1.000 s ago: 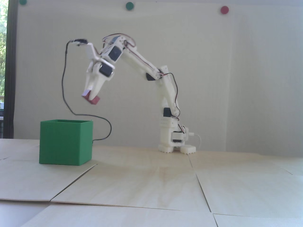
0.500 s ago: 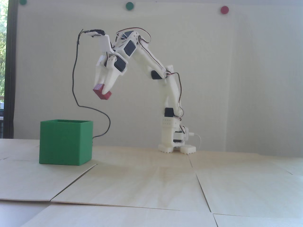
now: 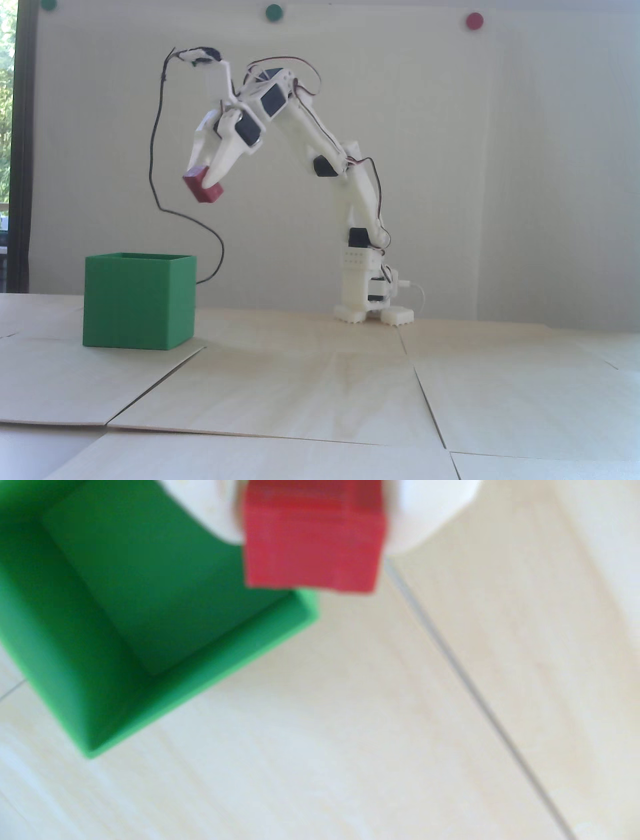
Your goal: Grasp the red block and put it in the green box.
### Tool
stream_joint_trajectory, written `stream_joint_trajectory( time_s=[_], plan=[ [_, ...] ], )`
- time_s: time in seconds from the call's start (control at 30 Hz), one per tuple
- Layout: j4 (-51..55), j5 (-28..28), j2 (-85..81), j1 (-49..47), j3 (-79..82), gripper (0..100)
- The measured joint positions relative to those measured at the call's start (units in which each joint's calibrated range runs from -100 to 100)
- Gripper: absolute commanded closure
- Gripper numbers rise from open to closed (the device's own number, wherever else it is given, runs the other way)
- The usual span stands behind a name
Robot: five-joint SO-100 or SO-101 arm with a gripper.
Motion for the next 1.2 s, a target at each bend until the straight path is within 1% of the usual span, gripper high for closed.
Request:
stream_joint_trajectory(
  time_s=[0.47, 0.83, 1.0, 1.07, 1.2],
  plan=[
    [3.0, 0.0, 0.0, 1.1, -0.3, 98],
    [3.6, 0.0, 1.0, -4.0, -0.3, 98],
    [6.8, 0.0, 1.0, -7.0, -0.3, 98],
    [7.0, 0.0, 1.0, -6.4, -0.3, 98],
    [6.4, 0.0, 1.0, -1.1, -0.3, 98]
  ],
)
